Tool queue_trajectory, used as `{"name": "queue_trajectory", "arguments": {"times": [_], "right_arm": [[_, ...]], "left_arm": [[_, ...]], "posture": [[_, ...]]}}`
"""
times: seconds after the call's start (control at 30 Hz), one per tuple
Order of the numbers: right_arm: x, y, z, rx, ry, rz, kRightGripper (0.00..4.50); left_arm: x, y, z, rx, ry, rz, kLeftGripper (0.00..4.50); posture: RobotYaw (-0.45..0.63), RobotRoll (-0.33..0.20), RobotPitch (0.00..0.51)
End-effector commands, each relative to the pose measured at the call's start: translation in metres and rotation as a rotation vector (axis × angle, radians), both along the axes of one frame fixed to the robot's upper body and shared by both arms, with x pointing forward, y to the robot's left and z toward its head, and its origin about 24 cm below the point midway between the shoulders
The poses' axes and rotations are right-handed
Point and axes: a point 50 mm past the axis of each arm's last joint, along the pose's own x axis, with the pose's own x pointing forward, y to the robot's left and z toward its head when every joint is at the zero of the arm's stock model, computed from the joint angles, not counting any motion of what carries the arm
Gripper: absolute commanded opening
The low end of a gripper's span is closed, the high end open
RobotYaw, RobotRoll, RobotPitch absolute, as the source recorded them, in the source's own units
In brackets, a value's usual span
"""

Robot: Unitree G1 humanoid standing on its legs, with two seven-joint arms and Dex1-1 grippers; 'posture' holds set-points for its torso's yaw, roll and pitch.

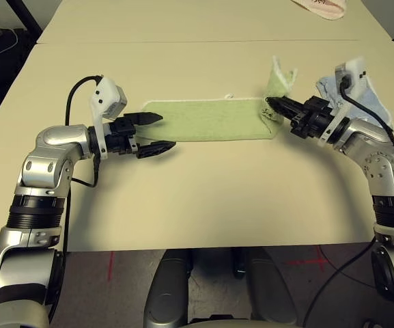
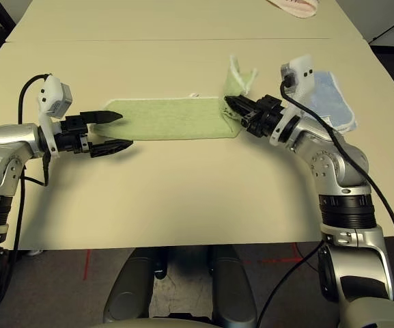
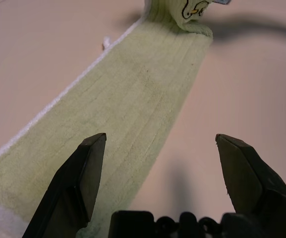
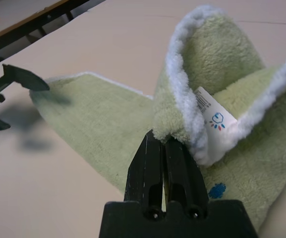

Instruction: Fold the towel and set it aside.

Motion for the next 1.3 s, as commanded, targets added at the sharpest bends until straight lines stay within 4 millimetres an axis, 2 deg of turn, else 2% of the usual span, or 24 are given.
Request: {"name": "queue_trajectory", "arguments": {"times": [0.03, 0.3, 0.6, 0.77, 0.9, 1.2, 1.3], "right_arm": [[-0.001, 0.014, -0.001, -0.021, 0.002, 0.049, 0.03], [-0.002, 0.035, -0.008, -0.043, 0.021, 0.110, 0.03], [-0.004, 0.043, -0.025, -0.207, 0.026, 0.150, 0.03], [-0.003, 0.053, -0.032, -0.222, 0.038, 0.170, 0.03], [-0.001, 0.062, -0.034, -0.212, 0.035, 0.165, 1.14], [0.002, 0.062, -0.028, -0.197, 0.016, 0.174, 4.48], [0.001, 0.059, -0.019, -0.153, -0.001, 0.198, 4.48]], "left_arm": [[0.000, 0.003, 0.001, 0.011, 0.002, -0.003, 4.50], [0.000, 0.004, 0.002, 0.015, 0.000, 0.005, 4.50], [0.001, 0.005, 0.002, 0.015, -0.003, 0.014, 4.50], [0.002, 0.004, 0.001, 0.006, 0.002, 0.017, 4.50], [0.003, 0.003, 0.001, 0.009, 0.001, 0.015, 4.50], [0.003, 0.006, 0.001, 0.018, 0.002, 0.017, 4.50], [0.004, 0.005, 0.002, 0.020, 0.001, 0.016, 4.50]], "posture": [[0.08, 0.000, 0.220], [0.08, 0.000, 0.220], [0.09, 0.000, 0.220], [0.08, 0.000, 0.219], [0.08, 0.000, 0.219], [0.08, 0.000, 0.207], [0.08, 0.000, 0.207]]}}
